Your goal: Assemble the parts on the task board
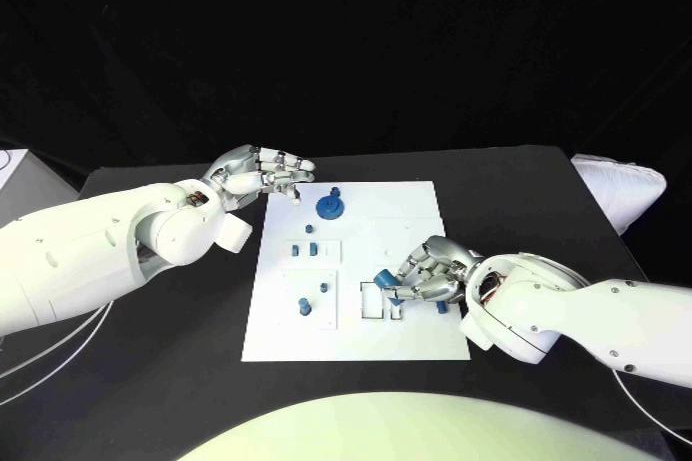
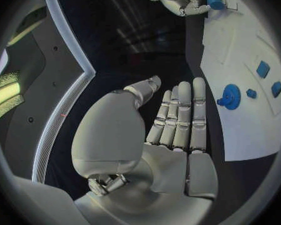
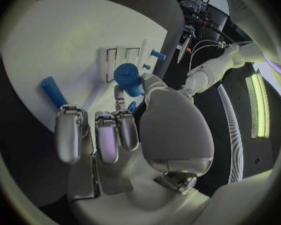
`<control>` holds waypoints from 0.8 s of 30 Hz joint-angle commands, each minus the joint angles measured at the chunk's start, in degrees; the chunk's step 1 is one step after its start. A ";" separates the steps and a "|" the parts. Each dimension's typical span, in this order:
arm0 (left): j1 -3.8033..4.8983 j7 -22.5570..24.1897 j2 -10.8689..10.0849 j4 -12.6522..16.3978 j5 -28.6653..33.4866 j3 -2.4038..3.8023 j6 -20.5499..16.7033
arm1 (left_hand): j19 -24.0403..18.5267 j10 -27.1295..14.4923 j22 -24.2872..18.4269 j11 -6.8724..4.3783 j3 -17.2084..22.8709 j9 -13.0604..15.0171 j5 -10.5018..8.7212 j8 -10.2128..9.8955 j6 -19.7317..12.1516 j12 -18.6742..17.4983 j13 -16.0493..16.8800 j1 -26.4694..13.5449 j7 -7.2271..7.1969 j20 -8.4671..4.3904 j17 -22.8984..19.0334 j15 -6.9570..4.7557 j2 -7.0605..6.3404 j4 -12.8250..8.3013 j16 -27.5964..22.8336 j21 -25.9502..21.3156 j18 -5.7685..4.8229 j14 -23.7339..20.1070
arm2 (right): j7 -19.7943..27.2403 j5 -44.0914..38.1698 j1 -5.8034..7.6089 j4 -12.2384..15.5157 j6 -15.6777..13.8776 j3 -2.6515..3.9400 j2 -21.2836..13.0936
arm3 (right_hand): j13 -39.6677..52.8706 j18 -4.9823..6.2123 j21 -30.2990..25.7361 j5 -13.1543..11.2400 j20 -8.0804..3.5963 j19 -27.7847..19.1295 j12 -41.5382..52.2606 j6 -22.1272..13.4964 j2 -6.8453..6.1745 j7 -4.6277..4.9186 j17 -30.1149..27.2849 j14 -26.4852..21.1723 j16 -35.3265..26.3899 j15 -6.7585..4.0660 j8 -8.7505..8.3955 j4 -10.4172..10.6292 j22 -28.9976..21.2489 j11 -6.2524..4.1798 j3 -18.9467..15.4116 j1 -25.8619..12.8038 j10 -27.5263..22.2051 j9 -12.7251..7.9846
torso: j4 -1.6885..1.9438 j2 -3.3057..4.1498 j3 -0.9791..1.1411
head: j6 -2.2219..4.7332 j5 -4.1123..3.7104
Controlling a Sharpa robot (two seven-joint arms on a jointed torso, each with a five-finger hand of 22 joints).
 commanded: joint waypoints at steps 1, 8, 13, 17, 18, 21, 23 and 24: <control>0.00 0.26 0.05 0.15 0.26 0.04 0.91 | 0.35 -0.36 -0.05 0.02 -0.09 -0.09 0.16 0.08 -0.46 0.40 -0.09 -0.32 -0.07 0.11 -0.03 0.36 -0.03 0.19 0.06 -0.35 0.83 -0.05 | -1.29 -2.71 -0.38 -0.33 3.17 -0.06 0.78 | 10.50 -0.67 0.52 -0.57 -0.50 3.18 0.33 2.64 0.14 -1.95 15.09 6.05 0.35 -0.36 0.38 -0.11 12.49 -0.44 0.27 -1.24 3.14 0.40 | 0.05 0.04 0.01 | 0.01 -0.07; -0.01 0.32 -0.06 0.20 0.25 0.03 0.84 | 0.35 -0.36 -0.05 0.02 -0.09 -0.09 0.16 0.08 -0.46 0.40 -0.09 -0.32 -0.07 0.11 -0.03 0.36 -0.03 0.19 0.06 -0.35 0.83 -0.05 | -2.76 -6.67 -0.84 -0.97 3.04 -0.09 1.92 | 11.70 -0.96 2.15 -4.52 -0.94 3.67 1.83 4.02 0.41 -2.69 15.09 6.05 0.35 -0.88 1.53 -0.08 12.89 -1.09 -0.73 -4.14 4.11 0.75 | 0.03 0.02 0.01 | 0.01 -0.06; -0.01 0.37 -0.14 0.24 0.25 0.03 0.75 | 0.35 -0.36 -0.05 0.02 -0.09 -0.09 0.16 0.08 -0.46 0.40 -0.09 -0.32 -0.07 0.11 -0.03 0.36 -0.03 0.19 0.06 -0.35 0.83 -0.05 | -3.39 -8.24 -0.93 -1.19 2.73 -0.09 2.45 | 12.31 -1.16 3.17 -4.93 -1.13 3.96 2.61 4.46 1.24 -2.95 15.09 6.05 0.35 -1.07 1.94 -0.04 13.14 -1.31 -1.28 -6.05 4.51 0.86 | 0.02 0.03 0.04 | 0.01 0.10; -0.01 0.38 -0.17 0.25 0.25 0.03 0.74 | 0.35 -0.36 -0.05 0.02 -0.09 -0.09 0.16 0.08 -0.46 0.40 -0.09 -0.32 -0.07 0.11 -0.03 0.36 -0.03 0.19 0.06 -0.35 0.83 -0.05 | -3.58 -8.88 -0.95 -1.34 2.48 -0.09 2.94 | 12.37 -1.19 3.36 -4.96 -1.17 4.02 2.67 4.52 1.50 -3.00 15.09 6.05 0.35 -1.11 2.03 -0.04 13.19 -1.36 -1.35 -6.50 4.56 0.88 | -0.02 0.04 0.04 | 0.01 0.14; -0.01 0.38 -0.17 0.25 0.25 0.03 0.75 | 0.35 -0.36 -0.05 0.02 -0.09 -0.09 0.16 0.08 -0.46 0.40 -0.09 -0.32 -0.07 0.11 -0.03 0.36 -0.03 0.19 0.06 -0.35 0.83 -0.05 | -3.61 -9.01 -0.95 -1.42 2.39 -0.08 3.08 | 12.41 -1.21 3.46 -4.94 -1.19 4.05 2.72 4.55 1.66 -3.03 15.09 6.05 0.35 -1.13 2.07 -0.05 13.21 -1.39 -1.36 -6.71 4.58 0.89 | -0.01 0.05 0.04 | 0.01 0.16; -0.01 0.38 -0.17 0.25 0.25 0.03 0.78 | 0.45 -0.45 -0.18 0.04 -0.12 -0.11 0.17 0.11 -0.49 0.53 -0.11 -0.30 -0.06 0.12 -0.03 0.38 0.02 0.30 0.09 -0.51 0.83 -0.09 | -3.71 -9.38 -0.97 -1.75 2.10 -0.08 3.54 | 12.50 -1.23 3.60 -4.90 -1.23 4.08 2.83 4.57 2.01 -3.07 15.09 6.05 0.35 -1.17 2.14 -0.05 13.25 -1.43 -1.32 -7.12 4.64 0.90 | 0.00 0.06 0.05 | 0.01 0.17; -0.01 0.38 -0.18 0.24 0.25 0.03 0.80 | 0.45 -0.45 -0.18 0.04 -0.12 -0.11 0.17 0.11 -0.49 0.53 -0.11 -0.30 -0.06 0.12 -0.03 0.38 0.02 0.30 0.09 -0.51 0.83 -0.09 | -3.67 -9.51 -0.99 -1.94 2.11 -0.08 3.86 | 12.55 -1.24 3.65 -4.86 -1.25 4.10 2.89 4.58 2.18 -3.08 15.09 6.05 0.35 -1.18 2.17 -0.06 13.26 -1.45 -1.26 -7.25 4.67 0.91 | 0.00 0.05 0.05 | 0.01 0.16; -0.01 0.37 -0.18 0.24 0.25 0.03 0.80 | 0.45 -0.45 -0.18 0.04 -0.12 -0.11 0.17 0.11 -0.49 0.53 -0.11 -0.30 -0.06 0.12 -0.03 0.38 0.02 0.30 0.09 -0.51 0.83 -0.09 | -3.62 -9.54 -1.01 -1.99 2.16 -0.08 3.98 | 12.61 -1.26 3.73 -4.85 -1.25 4.12 2.97 4.59 2.25 -3.09 15.09 6.05 0.35 -1.19 2.18 -0.07 13.28 -1.45 -1.24 -7.30 4.70 0.91 | 0.00 0.05 0.05 | 0.01 0.19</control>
